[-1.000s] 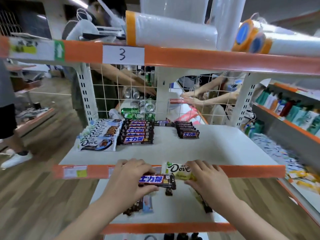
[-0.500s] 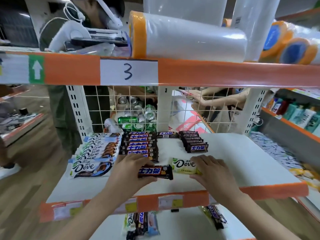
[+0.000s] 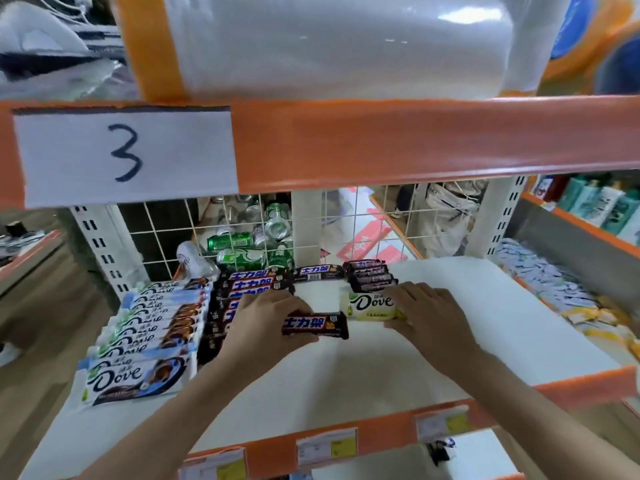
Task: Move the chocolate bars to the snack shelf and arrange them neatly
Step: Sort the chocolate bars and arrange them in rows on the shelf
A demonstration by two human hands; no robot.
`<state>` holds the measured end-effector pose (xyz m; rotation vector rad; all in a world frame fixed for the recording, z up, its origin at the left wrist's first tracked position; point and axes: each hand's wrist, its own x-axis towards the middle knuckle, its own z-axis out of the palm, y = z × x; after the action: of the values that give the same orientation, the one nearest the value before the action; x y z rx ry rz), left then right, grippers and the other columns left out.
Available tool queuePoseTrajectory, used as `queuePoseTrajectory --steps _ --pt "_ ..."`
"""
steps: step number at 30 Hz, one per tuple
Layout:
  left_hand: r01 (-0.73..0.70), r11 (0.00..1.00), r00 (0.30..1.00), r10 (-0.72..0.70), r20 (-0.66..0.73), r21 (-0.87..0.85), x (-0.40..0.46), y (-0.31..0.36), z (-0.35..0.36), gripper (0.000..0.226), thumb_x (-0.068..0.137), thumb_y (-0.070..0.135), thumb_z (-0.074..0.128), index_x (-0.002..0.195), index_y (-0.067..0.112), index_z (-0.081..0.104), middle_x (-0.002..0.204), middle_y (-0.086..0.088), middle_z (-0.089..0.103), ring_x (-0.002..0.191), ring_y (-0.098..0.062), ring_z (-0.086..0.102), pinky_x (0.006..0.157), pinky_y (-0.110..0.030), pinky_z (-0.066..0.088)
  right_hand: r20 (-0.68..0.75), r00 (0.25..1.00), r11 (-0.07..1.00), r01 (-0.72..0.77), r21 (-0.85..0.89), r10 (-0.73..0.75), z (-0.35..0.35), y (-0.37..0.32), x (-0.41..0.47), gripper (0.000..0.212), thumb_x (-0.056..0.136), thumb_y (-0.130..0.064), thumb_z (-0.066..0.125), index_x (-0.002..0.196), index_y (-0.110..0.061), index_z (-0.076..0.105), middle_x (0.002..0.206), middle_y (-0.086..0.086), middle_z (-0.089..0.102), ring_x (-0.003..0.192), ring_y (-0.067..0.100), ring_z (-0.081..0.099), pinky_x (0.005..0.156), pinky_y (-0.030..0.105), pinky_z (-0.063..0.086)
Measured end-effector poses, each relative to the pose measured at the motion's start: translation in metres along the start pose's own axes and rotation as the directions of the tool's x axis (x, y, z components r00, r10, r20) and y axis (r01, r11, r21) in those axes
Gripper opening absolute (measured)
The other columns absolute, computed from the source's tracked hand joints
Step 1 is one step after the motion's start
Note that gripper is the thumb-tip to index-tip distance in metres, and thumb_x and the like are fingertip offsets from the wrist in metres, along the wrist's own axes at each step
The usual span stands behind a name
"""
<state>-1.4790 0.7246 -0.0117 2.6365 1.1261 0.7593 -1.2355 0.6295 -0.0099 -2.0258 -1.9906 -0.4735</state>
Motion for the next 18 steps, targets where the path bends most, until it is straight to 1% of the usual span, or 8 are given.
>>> queuePoseTrajectory --steps 3,5,7,8,10,13,15,18 --pt "0.074 0.996 0.997 -0.074 0.001 -0.042 0.019 0.005 0.006 0.028 0.069 0.049 0.074 0.092 0.038 0.065 0.083 0.018 0.06 0.083 -0.006 0.055 0.078 -0.033 0.043 -0.026 0.999 1.0 0.028 -0.001 -0.028 0.006 0.019 0.015 0.043 0.074 -0.028 0.076 0.113 -0.014 0.064 0.107 0.002 0.066 0.095 0.027 0.063 0.082 0.039 0.045" --pt "0.114 0.991 0.993 -0.114 0.006 -0.066 0.029 0.005 0.012 0.029 0.069 0.048 0.075 0.094 0.036 0.066 0.085 0.018 0.06 0.083 -0.006 0.055 0.081 -0.037 0.045 -0.017 1.0 1.0 0.02 -0.004 -0.02 0.011 0.03 0.024 0.043 0.081 -0.029 0.069 0.122 -0.018 0.058 0.115 0.0 0.062 0.107 0.025 0.058 0.091 0.038 0.039" --pt "0.13 0.988 0.991 -0.131 -0.009 -0.079 0.037 0.003 0.018 0.031 0.069 0.049 0.075 0.095 0.035 0.066 0.085 0.021 0.058 0.084 -0.005 0.055 0.084 -0.04 0.046 0.013 1.0 0.999 0.019 -0.036 -0.018 0.018 0.041 0.033 0.045 0.088 -0.036 0.058 0.131 -0.024 0.049 0.126 -0.004 0.055 0.119 0.02 0.05 0.097 0.036 0.031" --pt "0.139 0.987 0.99 -0.141 -0.018 -0.085 0.041 0.002 0.021 0.031 0.069 0.049 0.074 0.095 0.036 0.066 0.085 0.022 0.057 0.084 -0.004 0.055 0.084 -0.04 0.046 0.025 1.0 0.999 0.019 -0.05 -0.018 0.022 0.046 0.037 0.046 0.09 -0.038 0.054 0.133 -0.026 0.045 0.128 -0.006 0.052 0.122 0.018 0.046 0.099 0.034 0.029" --pt "0.166 0.983 0.985 -0.168 -0.023 -0.082 0.051 -0.003 0.026 0.031 0.069 0.05 0.074 0.095 0.036 0.065 0.087 0.022 0.058 0.084 -0.004 0.054 0.085 -0.041 0.047 0.038 0.999 0.999 0.015 -0.051 -0.013 0.028 0.055 0.045 0.044 0.091 -0.04 0.051 0.133 -0.028 0.043 0.13 -0.008 0.05 0.123 0.015 0.044 0.098 0.032 0.026" --pt "0.219 0.972 0.976 -0.219 0.006 -0.086 0.064 -0.012 0.034 0.032 0.07 0.05 0.073 0.097 0.035 0.064 0.094 0.018 0.061 0.088 -0.006 0.055 0.088 -0.043 0.045 0.047 0.999 0.999 -0.009 -0.039 0.011 0.032 0.065 0.058 0.042 0.091 -0.041 0.051 0.131 -0.028 0.045 0.131 -0.009 0.05 0.123 0.015 0.044 0.098 0.033 0.028" --pt "0.239 0.966 0.971 -0.238 0.02 -0.095 0.071 -0.017 0.038 0.031 0.071 0.049 0.072 0.098 0.035 0.063 0.094 0.018 0.062 0.089 -0.006 0.055 0.09 -0.044 0.044 0.049 0.998 0.999 -0.028 -0.036 0.03 0.033 0.071 0.063 0.042 0.092 -0.041 0.051 0.131 -0.027 0.045 0.131 -0.009 0.049 0.123 0.015 0.045 0.098 0.034 0.03" --pt "0.258 0.964 0.966 -0.257 0.027 -0.061 0.084 -0.02 0.045 0.031 0.073 0.048 0.071 0.1 0.034 0.062 0.097 0.017 0.062 0.091 -0.007 0.054 0.093 -0.043 0.039 0.062 0.997 0.999 -0.037 -0.028 0.038 0.036 0.073 0.07 0.043 0.092 -0.042 0.05 0.132 -0.027 0.044 0.131 -0.009 0.049 0.123 0.015 0.044 0.099 0.034 0.029"
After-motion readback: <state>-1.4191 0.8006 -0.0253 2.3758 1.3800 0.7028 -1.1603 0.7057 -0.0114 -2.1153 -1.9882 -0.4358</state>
